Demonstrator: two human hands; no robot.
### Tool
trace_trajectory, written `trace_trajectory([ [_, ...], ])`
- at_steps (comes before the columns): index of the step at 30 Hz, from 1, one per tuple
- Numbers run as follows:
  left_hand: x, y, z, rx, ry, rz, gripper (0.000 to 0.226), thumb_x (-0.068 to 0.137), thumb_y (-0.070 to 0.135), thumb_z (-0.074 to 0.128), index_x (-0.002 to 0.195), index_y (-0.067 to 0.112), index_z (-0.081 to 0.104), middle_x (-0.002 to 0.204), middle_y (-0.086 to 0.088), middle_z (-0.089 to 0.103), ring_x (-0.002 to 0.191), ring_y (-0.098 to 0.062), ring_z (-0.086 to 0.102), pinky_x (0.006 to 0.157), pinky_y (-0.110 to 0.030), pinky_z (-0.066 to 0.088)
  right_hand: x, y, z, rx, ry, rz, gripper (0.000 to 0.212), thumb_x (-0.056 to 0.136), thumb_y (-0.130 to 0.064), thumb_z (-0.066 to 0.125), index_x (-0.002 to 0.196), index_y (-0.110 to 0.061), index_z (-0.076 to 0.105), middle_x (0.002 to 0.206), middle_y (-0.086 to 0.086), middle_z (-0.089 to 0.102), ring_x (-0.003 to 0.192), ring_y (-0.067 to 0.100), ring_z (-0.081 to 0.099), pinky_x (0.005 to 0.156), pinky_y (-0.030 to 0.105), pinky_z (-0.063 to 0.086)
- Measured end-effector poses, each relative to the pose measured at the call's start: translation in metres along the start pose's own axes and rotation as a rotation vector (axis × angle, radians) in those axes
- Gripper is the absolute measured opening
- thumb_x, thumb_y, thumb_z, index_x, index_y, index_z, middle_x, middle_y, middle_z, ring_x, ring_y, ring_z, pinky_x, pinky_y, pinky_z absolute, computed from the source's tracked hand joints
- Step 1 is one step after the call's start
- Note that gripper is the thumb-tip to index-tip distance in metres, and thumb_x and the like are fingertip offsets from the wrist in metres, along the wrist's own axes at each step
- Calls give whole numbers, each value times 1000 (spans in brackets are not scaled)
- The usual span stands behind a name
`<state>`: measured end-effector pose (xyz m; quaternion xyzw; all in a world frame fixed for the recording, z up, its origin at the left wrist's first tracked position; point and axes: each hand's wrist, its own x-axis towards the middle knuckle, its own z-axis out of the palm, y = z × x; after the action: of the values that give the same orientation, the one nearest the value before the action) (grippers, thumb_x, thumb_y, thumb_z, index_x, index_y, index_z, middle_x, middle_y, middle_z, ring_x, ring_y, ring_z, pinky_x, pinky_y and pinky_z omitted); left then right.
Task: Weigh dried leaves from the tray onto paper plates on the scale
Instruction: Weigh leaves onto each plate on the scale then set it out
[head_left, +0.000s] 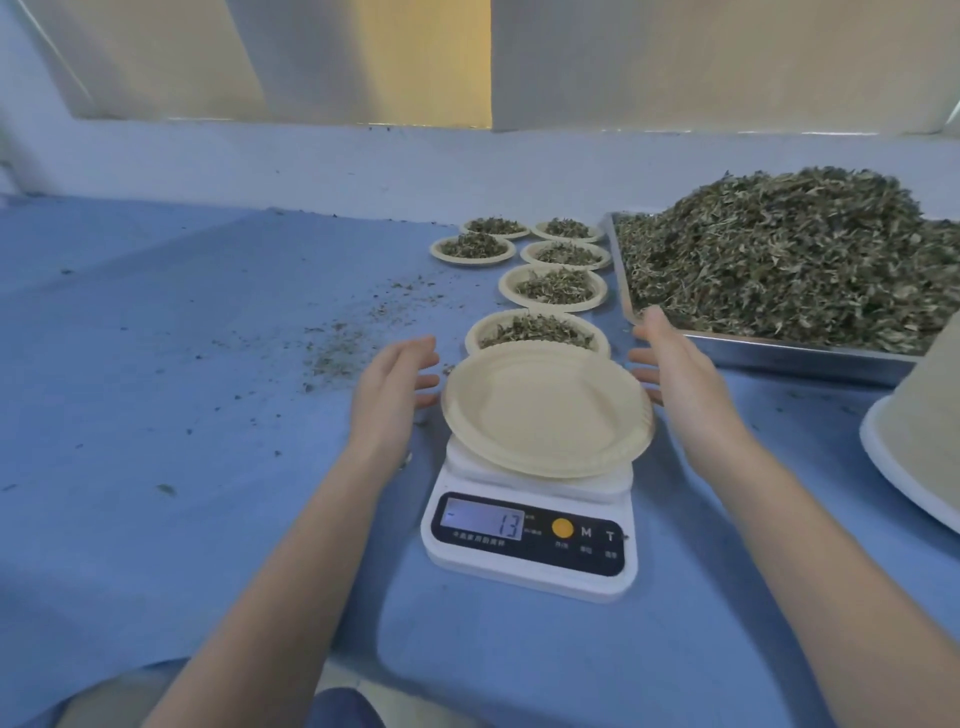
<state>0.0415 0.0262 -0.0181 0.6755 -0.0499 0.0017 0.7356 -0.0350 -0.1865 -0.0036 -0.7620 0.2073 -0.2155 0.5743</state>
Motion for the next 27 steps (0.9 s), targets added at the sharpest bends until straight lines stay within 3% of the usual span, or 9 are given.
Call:
trace_trajectory([
  [6, -2, -4, -1, 7, -39, 54, 20, 91, 30, 58, 108, 20, 63, 107, 4, 64, 100, -19, 62, 80, -30, 51, -2, 1, -4, 13, -7, -29, 80, 73, -78, 32, 135, -30, 49, 137, -6, 51, 127, 16, 47, 110, 47, 32],
  [9, -2, -4, -3, 8, -51, 97, 20, 88, 33, 62, 106, 25, 63, 108, 10, 62, 104, -17, 60, 75, -25, 48, -1, 5, -4, 15, -33, -39, 64, 86, -72, 34, 134, -34, 49, 138, -9, 49, 128, 13, 44, 105, 36, 31],
  [12, -6, -4, -3, 100, -91, 184, 35, 75, 44, 60, 107, 31, 63, 118, 8, 59, 107, -11, 57, 83, -27, 47, -1, 8, -5, -2, -39, -37, 54, 90, -68, 33, 131, -37, 50, 124, -16, 51, 121, 7, 45, 94, 29, 28],
  [16, -7, 6, 3, 297, -145, 353, 32, 75, 48, 55, 105, 38, 62, 121, 12, 56, 115, -10, 49, 94, -27, 40, -2, 4, -7, -52, -31, -97, 34, 93, -61, 37, 121, -43, 47, 98, -38, 45, 95, -12, 43, 81, 13, 28],
  [18, 1, 21, 13, 444, -191, 440, 28, 78, 49, 57, 105, 41, 61, 120, 17, 53, 120, -9, 43, 100, -31, 34, 6, -1, -8, -131, 6, -179, 36, 96, -51, 42, 128, -35, 50, 116, -28, 50, 104, -8, 45, 83, 12, 29],
  [20, 14, 40, 35, 561, -269, 489, 24, 82, 45, 64, 106, 42, 60, 119, 17, 53, 121, -10, 40, 102, -34, 32, 20, -8, -12, -264, 52, -234, 41, 97, -37, 48, 135, -23, 48, 132, -10, 52, 119, 7, 47, 89, 17, 29],
  [23, 34, 62, 87, 771, -469, 555, 37, 78, 39, 69, 114, 32, 63, 120, 11, 57, 109, -9, 45, 90, -23, 34, 47, -13, -22, -539, 1, -305, 43, 96, -20, 49, 139, -16, 43, 137, 4, 49, 124, 18, 47, 90, 19, 30],
  [27, 60, 74, 155, 911, -709, 567, 52, 76, 31, 74, 125, 24, 58, 123, 2, 58, 89, -7, 45, 73, -15, 37, 92, -14, -49, -810, 7, -231, 49, 93, -11, 47, 141, -13, 40, 140, 14, 45, 128, 30, 43, 105, 36, 35],
])
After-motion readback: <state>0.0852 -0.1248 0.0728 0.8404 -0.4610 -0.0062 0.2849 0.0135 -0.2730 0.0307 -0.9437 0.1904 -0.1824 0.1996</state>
